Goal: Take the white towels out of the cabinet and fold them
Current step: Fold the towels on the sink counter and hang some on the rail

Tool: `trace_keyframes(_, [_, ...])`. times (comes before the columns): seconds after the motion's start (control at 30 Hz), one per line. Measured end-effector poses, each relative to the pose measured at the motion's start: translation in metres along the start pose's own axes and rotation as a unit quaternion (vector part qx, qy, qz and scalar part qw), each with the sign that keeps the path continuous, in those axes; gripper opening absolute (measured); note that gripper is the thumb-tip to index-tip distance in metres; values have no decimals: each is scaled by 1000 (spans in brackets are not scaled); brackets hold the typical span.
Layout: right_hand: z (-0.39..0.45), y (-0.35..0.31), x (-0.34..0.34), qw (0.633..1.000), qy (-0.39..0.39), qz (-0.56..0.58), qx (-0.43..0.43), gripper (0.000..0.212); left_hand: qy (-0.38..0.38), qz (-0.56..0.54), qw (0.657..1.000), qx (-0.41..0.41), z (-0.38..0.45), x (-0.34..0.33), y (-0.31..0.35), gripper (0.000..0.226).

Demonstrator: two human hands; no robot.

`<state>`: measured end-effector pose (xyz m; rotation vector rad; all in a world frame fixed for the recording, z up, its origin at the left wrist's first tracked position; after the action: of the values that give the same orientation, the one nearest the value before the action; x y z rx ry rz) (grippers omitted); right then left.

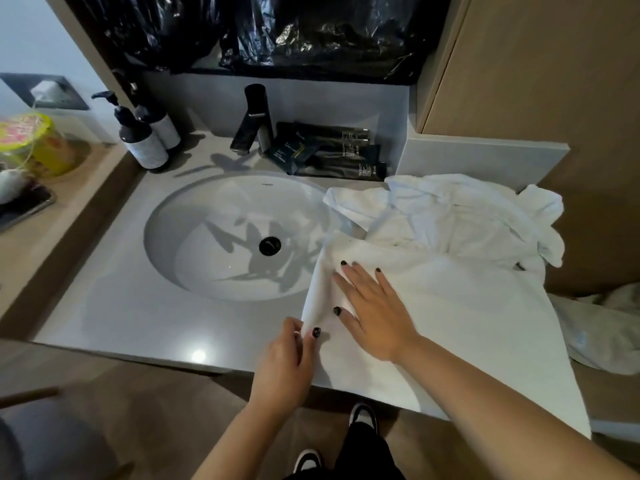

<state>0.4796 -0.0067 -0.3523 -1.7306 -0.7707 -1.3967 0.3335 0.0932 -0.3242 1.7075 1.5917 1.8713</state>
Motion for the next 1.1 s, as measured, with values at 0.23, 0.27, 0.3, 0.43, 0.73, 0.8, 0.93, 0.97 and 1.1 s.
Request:
trace_keyframes(0.23, [0,-3,-1,1000,-7,-11,-4,65,16,22,994,109,1,1,-16,27])
trace_keyframes(0.27, [0,-4,-2,1000,-14,-11,-8,65,21,56,993,101,-1,0,-16,28])
trace_keyframes(0.3, [0,-5,-3,1000,-21,-14,-9,65,40,104,991,74,-1,1,-13,29])
trace_keyframes(0.43, [7,-17,1,991,-42,-89,92,66,78,276,956,-64,3,-11,8,45])
trace_keyframes(0.73, [45,-6,3,995,-22,-90,28,76,-62,335,933,-113,10,-38,-12,78])
trace_keyframes(0.8, [55,-5,5,996,-14,-90,-9,77,-67,356,926,-110,9,-39,-11,78])
trace_keyframes(0.93, [76,-3,11,997,-45,-60,-24,72,-81,376,916,-110,11,-40,-10,77])
trace_keyframes(0.97, [78,-3,14,997,-47,-64,-21,69,-85,375,917,-108,11,-40,-8,77])
trace_keyframes(1.1, [46,-9,19,999,21,10,-28,60,-99,406,900,-124,9,-38,1,73])
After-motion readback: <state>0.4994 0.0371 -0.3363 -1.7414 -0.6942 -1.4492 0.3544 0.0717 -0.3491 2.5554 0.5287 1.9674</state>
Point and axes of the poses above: each hand's wrist, its own z-axis towards the middle knuckle, its own x-axis out of the back of the hand, y = z × x, the point moved 6 cm from there along z, towards the middle knuckle
